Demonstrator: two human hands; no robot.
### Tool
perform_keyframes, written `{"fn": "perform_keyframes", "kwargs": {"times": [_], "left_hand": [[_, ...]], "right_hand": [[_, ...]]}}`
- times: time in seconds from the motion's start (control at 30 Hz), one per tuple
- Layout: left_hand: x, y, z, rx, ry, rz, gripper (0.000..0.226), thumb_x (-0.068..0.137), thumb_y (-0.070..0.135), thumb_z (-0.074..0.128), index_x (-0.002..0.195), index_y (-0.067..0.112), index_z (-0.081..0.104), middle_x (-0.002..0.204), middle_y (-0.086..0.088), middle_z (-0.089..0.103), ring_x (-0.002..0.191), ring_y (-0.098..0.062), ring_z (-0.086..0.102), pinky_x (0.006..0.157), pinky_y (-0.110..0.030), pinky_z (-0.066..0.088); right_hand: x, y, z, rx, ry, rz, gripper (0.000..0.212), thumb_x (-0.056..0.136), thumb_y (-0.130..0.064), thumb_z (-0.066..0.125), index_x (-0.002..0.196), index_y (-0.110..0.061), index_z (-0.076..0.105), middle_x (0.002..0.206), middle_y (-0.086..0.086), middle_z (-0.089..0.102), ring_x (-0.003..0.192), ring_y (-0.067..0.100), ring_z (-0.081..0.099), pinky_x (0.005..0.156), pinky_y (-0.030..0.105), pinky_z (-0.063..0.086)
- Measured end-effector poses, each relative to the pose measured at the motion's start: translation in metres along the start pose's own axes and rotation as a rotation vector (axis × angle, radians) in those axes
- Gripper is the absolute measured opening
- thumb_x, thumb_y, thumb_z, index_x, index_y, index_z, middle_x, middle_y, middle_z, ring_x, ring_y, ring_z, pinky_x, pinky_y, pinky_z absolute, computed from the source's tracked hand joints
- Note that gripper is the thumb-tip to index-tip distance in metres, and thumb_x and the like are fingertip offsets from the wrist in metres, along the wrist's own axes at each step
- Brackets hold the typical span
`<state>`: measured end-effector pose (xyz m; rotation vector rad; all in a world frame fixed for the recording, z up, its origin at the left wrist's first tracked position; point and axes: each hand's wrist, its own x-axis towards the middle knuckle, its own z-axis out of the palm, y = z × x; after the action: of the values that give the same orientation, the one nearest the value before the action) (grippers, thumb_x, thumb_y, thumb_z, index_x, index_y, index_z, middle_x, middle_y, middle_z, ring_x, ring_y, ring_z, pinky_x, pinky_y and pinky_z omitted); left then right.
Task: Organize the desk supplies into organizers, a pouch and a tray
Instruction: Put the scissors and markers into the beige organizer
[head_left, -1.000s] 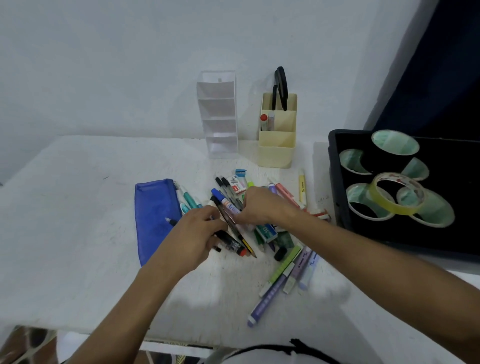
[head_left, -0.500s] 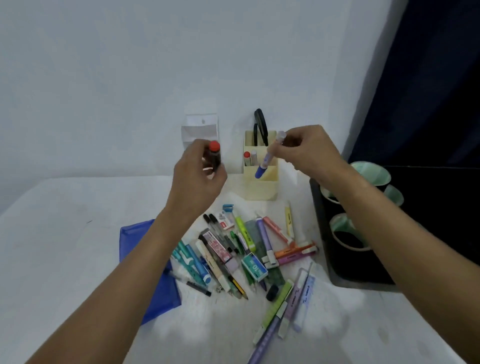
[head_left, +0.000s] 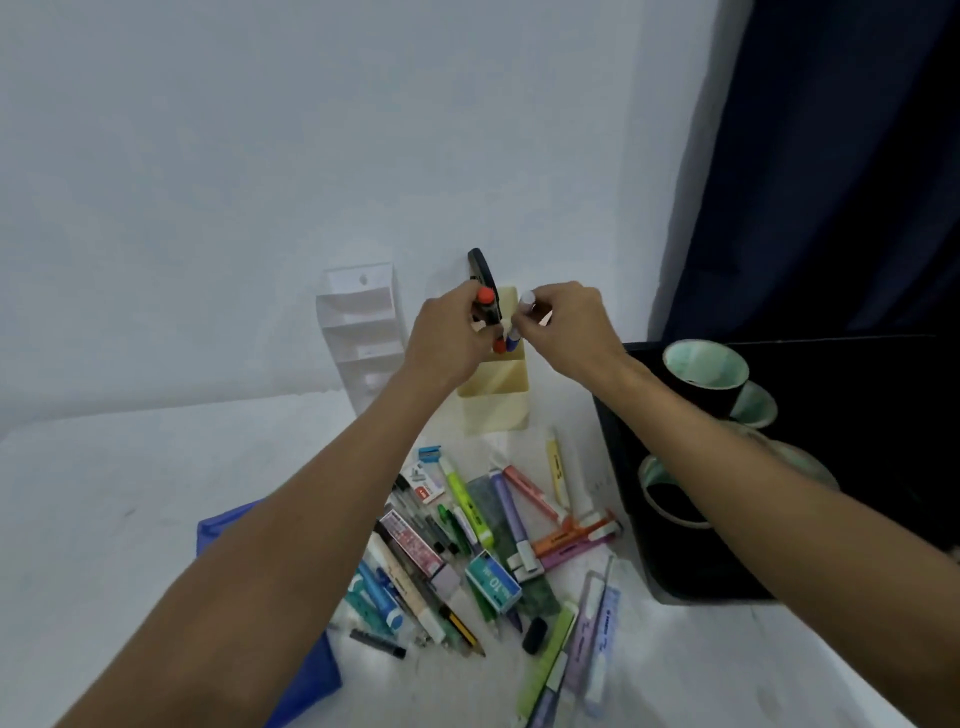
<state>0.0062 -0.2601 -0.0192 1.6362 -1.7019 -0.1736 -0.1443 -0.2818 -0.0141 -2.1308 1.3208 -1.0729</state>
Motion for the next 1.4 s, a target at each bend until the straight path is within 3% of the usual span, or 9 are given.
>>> {"fn": "perform_keyframes", "kwargs": {"times": [0.13,0.3,0.53,0.83,0.97,1.07,1.17,1.23,1.4], "left_hand": [[0.003,-0.009,0.012,0.059,-0.036,-0.024,0.023,0.078,0.025,0.074,0.096,0.013,0.068,0.09,0.002,0.062,0.08,-0.016,0.053,0.069,-0.023,0.037],[0.005,-0.02,0.02,0.192,-0.127,-0.061,0.024,0.079,0.035,0.073,0.086,0.012,0.072,0.074,-0.002,0.057,0.071,-0.023,0.056,0.063,-0.029,0.045],[0.009,-0.025,0.021,0.273,-0.206,-0.065,0.024,0.078,0.041,0.07,0.086,0.018,0.07,0.088,-0.009,0.061,0.081,-0.028,0.06,0.071,-0.04,0.054],[0.011,-0.021,0.016,0.565,-0.338,-0.001,0.033,0.083,0.027,0.062,0.115,0.02,0.056,0.115,-0.012,0.048,0.104,-0.029,0.049,0.085,-0.038,0.043],[0.005,-0.019,0.012,0.562,-0.359,-0.019,0.06,0.082,0.021,0.065,0.137,0.02,0.04,0.127,-0.014,0.044,0.113,-0.031,0.047,0.089,-0.038,0.043],[-0.008,-0.015,-0.001,0.427,-0.273,0.004,0.061,0.084,0.016,0.062,0.14,0.019,0.038,0.129,-0.015,0.043,0.115,-0.031,0.047,0.093,-0.039,0.046],[-0.033,-0.018,-0.023,0.314,-0.193,-0.023,0.056,0.085,0.018,0.063,0.137,0.02,0.043,0.13,-0.011,0.045,0.112,-0.027,0.051,0.089,-0.031,0.043],[-0.052,-0.028,-0.038,0.302,-0.175,-0.087,0.046,0.085,0.022,0.063,0.13,0.021,0.052,0.121,-0.008,0.053,0.103,-0.023,0.056,0.084,-0.027,0.041],[-0.089,-0.072,-0.066,0.335,-0.371,-0.38,0.031,0.086,0.023,0.062,0.116,0.018,0.062,0.109,-0.004,0.065,0.098,-0.02,0.058,0.08,-0.025,0.044]], "right_hand": [[0.002,0.016,0.02,-0.07,-0.084,0.031,0.024,0.092,-0.021,0.057,0.082,-0.005,0.072,0.082,0.011,0.071,0.067,0.019,0.06,0.058,0.023,0.046],[0.005,0.021,0.03,-0.034,-0.147,0.082,0.019,0.09,-0.021,0.063,0.093,-0.005,0.073,0.09,0.013,0.072,0.086,0.026,0.066,0.077,0.041,0.055],[0.006,0.02,0.039,-0.076,-0.166,0.108,0.02,0.091,-0.017,0.059,0.091,-0.003,0.074,0.091,0.015,0.072,0.09,0.028,0.065,0.082,0.04,0.053],[0.0,0.019,0.033,-0.092,-0.214,0.119,0.026,0.093,-0.021,0.057,0.101,0.0,0.071,0.098,0.017,0.07,0.094,0.031,0.064,0.086,0.042,0.053],[-0.004,0.016,0.031,-0.078,-0.202,0.166,0.025,0.089,-0.018,0.062,0.107,-0.002,0.07,0.103,0.011,0.067,0.088,0.021,0.061,0.077,0.029,0.052],[-0.01,0.006,0.03,-0.066,-0.217,0.122,0.019,0.084,-0.012,0.064,0.099,-0.004,0.073,0.097,0.01,0.07,0.084,0.017,0.062,0.07,0.02,0.047],[-0.022,-0.012,0.034,-0.051,-0.311,0.055,0.016,0.084,-0.012,0.064,0.095,-0.006,0.075,0.092,0.005,0.069,0.081,0.011,0.058,0.068,0.014,0.042],[-0.031,-0.025,0.043,-0.061,-0.416,-0.001,0.018,0.085,-0.015,0.065,0.096,-0.005,0.074,0.095,0.005,0.071,0.084,0.01,0.058,0.073,0.017,0.043],[-0.051,-0.045,0.077,-0.21,-0.683,-0.027,0.024,0.082,-0.022,0.071,0.099,-0.006,0.074,0.1,0.006,0.073,0.084,0.014,0.064,0.073,0.024,0.048]]}}
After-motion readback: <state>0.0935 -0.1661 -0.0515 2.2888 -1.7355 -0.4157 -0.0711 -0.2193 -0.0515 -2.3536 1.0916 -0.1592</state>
